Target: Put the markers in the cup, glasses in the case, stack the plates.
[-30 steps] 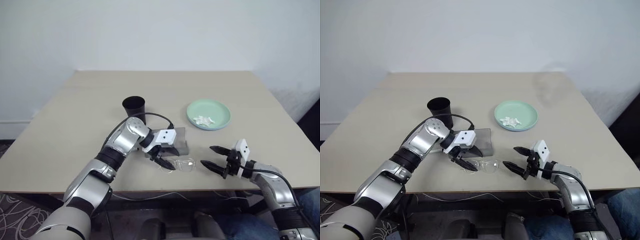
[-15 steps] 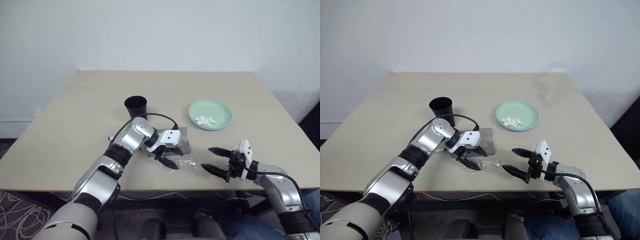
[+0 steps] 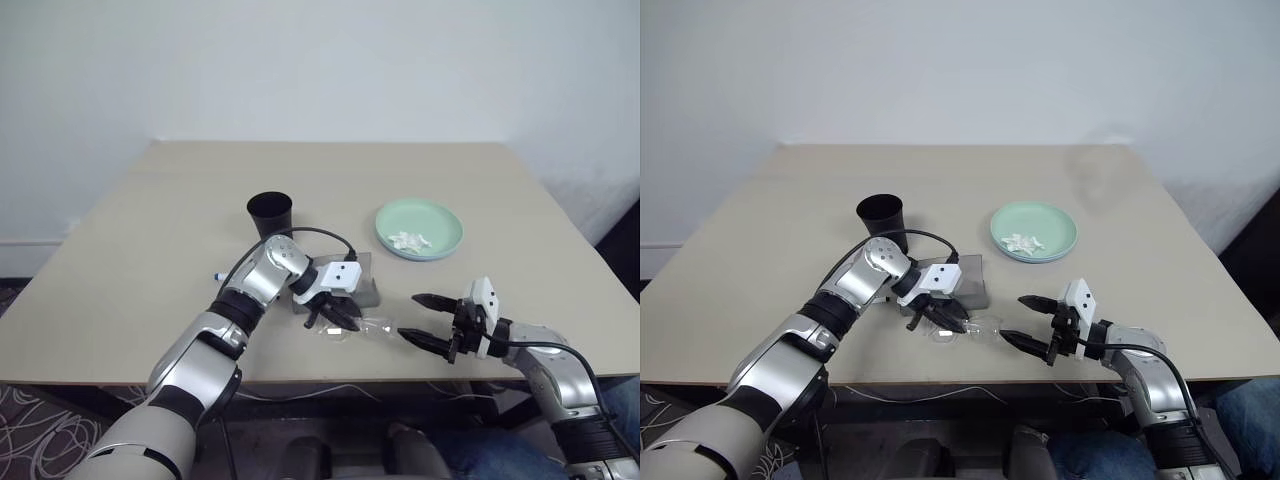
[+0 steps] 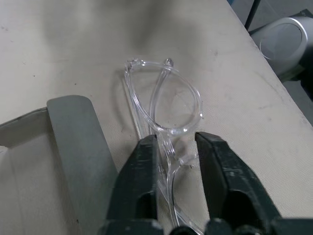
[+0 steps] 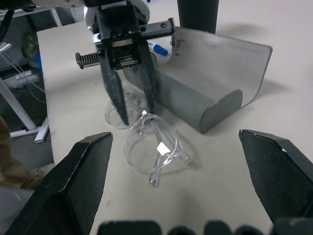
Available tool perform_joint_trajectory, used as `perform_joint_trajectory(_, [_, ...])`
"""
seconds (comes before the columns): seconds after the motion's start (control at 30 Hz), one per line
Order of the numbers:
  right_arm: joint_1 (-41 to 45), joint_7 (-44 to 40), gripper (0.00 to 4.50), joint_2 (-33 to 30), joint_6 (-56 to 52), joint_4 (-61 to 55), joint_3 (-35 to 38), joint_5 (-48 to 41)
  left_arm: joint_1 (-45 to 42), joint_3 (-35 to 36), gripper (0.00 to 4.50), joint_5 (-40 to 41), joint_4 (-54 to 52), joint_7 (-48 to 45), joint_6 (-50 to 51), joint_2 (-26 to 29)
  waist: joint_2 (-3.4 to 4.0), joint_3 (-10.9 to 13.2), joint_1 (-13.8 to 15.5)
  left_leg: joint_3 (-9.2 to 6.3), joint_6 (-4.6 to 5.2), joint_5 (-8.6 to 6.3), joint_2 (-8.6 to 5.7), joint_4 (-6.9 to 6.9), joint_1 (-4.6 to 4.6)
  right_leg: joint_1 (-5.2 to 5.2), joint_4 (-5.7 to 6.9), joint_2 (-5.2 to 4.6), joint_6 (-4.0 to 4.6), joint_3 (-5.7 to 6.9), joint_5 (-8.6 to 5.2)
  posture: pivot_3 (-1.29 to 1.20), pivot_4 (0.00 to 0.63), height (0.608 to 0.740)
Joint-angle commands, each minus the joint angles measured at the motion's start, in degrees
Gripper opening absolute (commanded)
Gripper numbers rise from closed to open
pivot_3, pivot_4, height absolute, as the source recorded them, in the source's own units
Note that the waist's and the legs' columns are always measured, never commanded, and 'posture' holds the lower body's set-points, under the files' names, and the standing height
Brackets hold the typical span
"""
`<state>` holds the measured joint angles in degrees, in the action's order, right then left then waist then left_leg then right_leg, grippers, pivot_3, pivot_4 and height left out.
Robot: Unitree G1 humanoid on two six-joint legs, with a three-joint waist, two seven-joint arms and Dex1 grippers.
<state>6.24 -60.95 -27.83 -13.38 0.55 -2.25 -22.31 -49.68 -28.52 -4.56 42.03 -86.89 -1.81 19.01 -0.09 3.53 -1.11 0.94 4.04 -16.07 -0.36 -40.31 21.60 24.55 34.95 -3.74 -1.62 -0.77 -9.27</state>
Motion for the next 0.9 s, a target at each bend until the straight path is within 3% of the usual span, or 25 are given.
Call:
perform_joint_trajectory(0.03, [1.59,0.43,4.50,0.17,1.12,-0.35,0.14,0.09,-0.76,0.99,1.17,-0.15,-1.49,-0.17,0.20,0.57,0.00,0.00,0.00,0.00,0.00,0.00,0.00,0.00,0.00,0.00,0.00,0.00,0.00,0.00,0.00,0.00,0.000,0.721])
perform_joint_trajectory(0.13, [1.80,0.69,4.50,0.18,1.03,-0.48,0.02,0.20,-0.73,1.13,1.17,0.07,-1.66,-0.36,0.55,0.54,0.00,0.00,0.00,0.00,0.01,0.00,0.00,0.00,0.01,0.00,0.00,0.00,-0.03,0.00,0.02,0.00,0.000,0.721])
perform_joint_trajectory(0.27, [1.96,1.13,4.50,-0.09,0.50,-1.22,-0.09,-0.11,-0.58,1.63,0.03,0.70,-2.39,-1.08,1.28,0.67,0.00,-0.01,0.00,0.00,0.01,0.00,0.00,0.00,0.00,0.00,-0.01,0.00,-0.04,0.00,0.02,0.00,0.000,0.721])
perform_joint_trajectory(0.63, [2.56,1.48,4.50,-0.95,-1.03,-2.52,0.58,-0.80,0.90,3.57,0.03,4.77,-9.56,-2.58,6.35,1.41,0.00,0.00,0.00,0.01,0.02,-0.01,0.00,0.00,0.01,0.00,-0.02,0.00,-0.06,-0.01,0.03,0.00,0.000,0.721])
perform_joint_trajectory(0.9, [5.59,1.69,4.50,-2.32,0.24,2.75,2.89,-0.12,-1.14,7.75,0.03,8.60,-12.78,-2.51,10.54,2.58,0.00,0.00,-0.01,0.01,0.02,-0.01,0.00,0.01,0.01,0.01,-0.03,0.00,-0.10,-0.01,0.06,0.00,0.000,0.721])
